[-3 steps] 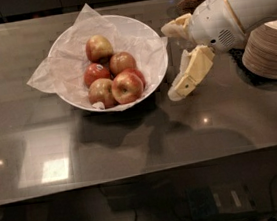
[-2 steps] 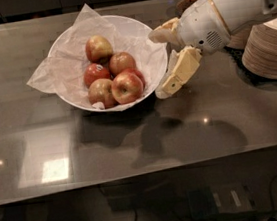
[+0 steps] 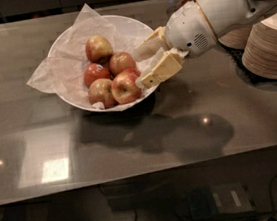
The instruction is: Pick apple from white bowl
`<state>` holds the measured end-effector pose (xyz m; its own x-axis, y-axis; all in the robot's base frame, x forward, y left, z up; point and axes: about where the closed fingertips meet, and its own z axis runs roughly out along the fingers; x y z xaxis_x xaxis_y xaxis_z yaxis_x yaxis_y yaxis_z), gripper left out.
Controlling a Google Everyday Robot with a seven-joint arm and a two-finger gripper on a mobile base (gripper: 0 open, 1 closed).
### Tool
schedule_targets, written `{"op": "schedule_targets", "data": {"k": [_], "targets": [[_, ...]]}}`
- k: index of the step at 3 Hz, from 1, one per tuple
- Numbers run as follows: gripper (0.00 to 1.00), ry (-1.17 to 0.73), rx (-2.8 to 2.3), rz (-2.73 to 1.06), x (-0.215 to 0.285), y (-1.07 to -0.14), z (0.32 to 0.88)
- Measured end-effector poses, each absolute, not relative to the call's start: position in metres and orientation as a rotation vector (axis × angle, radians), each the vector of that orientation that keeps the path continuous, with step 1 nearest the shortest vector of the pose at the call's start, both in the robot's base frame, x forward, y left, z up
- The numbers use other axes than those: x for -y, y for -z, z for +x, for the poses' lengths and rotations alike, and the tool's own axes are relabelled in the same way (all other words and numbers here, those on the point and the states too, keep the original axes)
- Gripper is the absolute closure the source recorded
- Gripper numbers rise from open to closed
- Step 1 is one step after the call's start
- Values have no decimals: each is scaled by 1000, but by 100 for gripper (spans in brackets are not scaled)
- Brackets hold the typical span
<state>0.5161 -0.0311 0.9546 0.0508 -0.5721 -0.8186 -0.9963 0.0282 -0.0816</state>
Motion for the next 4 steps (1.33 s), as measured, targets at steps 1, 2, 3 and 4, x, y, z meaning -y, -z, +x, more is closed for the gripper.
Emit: {"op": "schedule_targets", "data": {"k": [1, 2, 3, 4], "targets": [[48, -781, -1599, -1632, 27, -952, 518], [41, -808, -1602, -1641, 20, -944, 520], [37, -828, -1612, -1652, 12, -935, 523], [38, -843, -1621, -1663, 5, -928, 527]]}}
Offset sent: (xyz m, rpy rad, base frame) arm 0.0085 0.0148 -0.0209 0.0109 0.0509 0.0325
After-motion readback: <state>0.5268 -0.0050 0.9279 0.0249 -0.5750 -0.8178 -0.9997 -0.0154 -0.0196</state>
